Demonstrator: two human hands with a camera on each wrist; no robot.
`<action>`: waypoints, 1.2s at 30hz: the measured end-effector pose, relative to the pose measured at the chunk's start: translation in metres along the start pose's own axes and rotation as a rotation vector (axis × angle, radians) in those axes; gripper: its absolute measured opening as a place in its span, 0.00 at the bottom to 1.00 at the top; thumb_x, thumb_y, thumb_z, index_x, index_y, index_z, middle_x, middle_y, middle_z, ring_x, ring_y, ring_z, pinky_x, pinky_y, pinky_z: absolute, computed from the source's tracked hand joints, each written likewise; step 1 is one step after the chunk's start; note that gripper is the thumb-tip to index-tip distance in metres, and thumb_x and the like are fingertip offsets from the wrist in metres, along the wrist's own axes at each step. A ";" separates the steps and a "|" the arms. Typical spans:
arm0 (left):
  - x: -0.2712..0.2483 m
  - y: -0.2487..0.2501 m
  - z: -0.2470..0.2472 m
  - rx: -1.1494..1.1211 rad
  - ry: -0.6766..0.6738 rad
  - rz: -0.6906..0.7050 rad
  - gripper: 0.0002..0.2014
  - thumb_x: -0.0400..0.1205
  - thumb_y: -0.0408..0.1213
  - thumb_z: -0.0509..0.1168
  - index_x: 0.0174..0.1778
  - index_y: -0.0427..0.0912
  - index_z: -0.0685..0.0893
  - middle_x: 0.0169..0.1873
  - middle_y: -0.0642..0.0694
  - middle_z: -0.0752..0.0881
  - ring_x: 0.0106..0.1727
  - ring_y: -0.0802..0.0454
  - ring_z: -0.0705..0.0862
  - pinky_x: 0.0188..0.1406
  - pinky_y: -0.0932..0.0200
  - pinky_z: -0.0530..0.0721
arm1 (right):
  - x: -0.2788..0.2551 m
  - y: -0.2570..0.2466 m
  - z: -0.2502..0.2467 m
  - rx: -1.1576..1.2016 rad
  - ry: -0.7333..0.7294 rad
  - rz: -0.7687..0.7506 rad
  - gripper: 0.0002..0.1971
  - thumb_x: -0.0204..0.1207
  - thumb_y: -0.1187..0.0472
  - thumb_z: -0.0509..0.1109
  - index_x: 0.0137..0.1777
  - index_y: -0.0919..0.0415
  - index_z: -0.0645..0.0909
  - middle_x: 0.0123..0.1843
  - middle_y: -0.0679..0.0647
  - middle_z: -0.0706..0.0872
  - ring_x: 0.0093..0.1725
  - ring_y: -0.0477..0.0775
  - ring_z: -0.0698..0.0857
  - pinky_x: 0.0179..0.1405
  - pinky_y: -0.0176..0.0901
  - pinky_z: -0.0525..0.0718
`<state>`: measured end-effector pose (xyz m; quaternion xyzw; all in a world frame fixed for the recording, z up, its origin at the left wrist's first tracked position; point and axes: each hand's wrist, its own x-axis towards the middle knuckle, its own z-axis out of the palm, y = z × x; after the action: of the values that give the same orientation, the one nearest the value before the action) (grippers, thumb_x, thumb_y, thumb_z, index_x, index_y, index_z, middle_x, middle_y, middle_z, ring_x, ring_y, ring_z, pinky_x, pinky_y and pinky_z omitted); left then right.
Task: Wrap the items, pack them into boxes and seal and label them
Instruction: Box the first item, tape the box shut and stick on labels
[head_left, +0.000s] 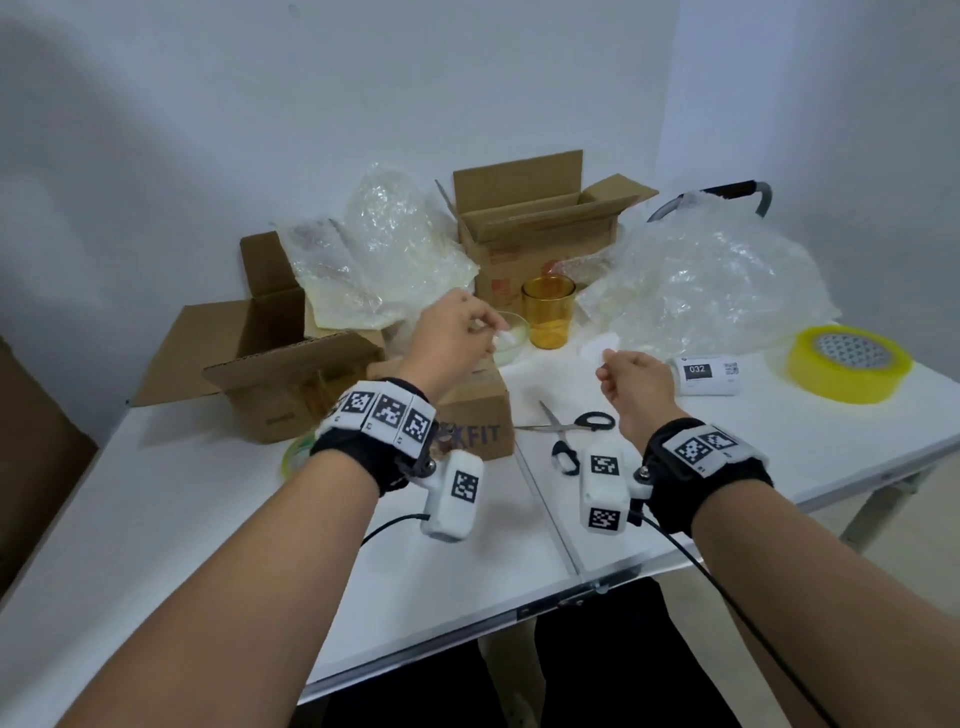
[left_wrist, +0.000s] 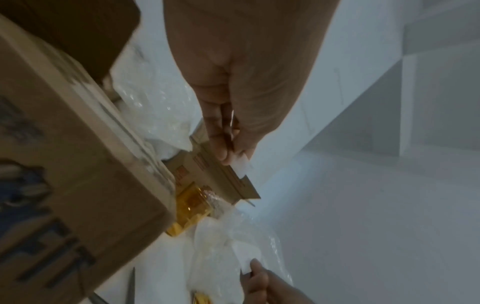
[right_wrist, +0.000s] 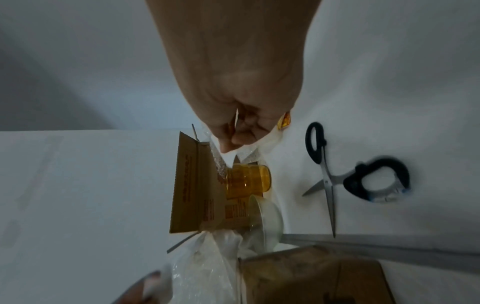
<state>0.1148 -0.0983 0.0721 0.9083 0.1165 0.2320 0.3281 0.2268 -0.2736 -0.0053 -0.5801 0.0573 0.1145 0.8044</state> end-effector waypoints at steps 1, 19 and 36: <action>0.009 0.005 0.010 0.056 -0.030 0.031 0.08 0.84 0.32 0.65 0.47 0.46 0.89 0.50 0.52 0.82 0.47 0.54 0.86 0.43 0.65 0.83 | 0.004 -0.001 -0.004 0.017 0.032 -0.011 0.08 0.82 0.68 0.68 0.41 0.60 0.75 0.35 0.56 0.81 0.27 0.44 0.79 0.25 0.28 0.78; 0.050 0.006 0.065 -0.282 -0.171 -0.298 0.12 0.85 0.45 0.66 0.46 0.40 0.88 0.44 0.45 0.89 0.35 0.55 0.88 0.31 0.65 0.82 | 0.011 -0.004 0.004 -0.395 -0.124 -0.381 0.07 0.76 0.67 0.71 0.39 0.55 0.82 0.36 0.53 0.88 0.40 0.52 0.89 0.47 0.44 0.87; 0.006 -0.022 0.002 -0.553 0.054 -0.528 0.04 0.82 0.32 0.68 0.42 0.37 0.84 0.33 0.45 0.84 0.30 0.54 0.82 0.29 0.63 0.81 | -0.040 0.007 0.064 -0.767 -0.513 -0.742 0.14 0.76 0.58 0.75 0.61 0.59 0.87 0.56 0.52 0.84 0.45 0.48 0.87 0.51 0.38 0.86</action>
<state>0.1200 -0.0805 0.0590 0.7177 0.2879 0.1861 0.6061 0.1839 -0.2152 0.0178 -0.7645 -0.3910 -0.0252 0.5119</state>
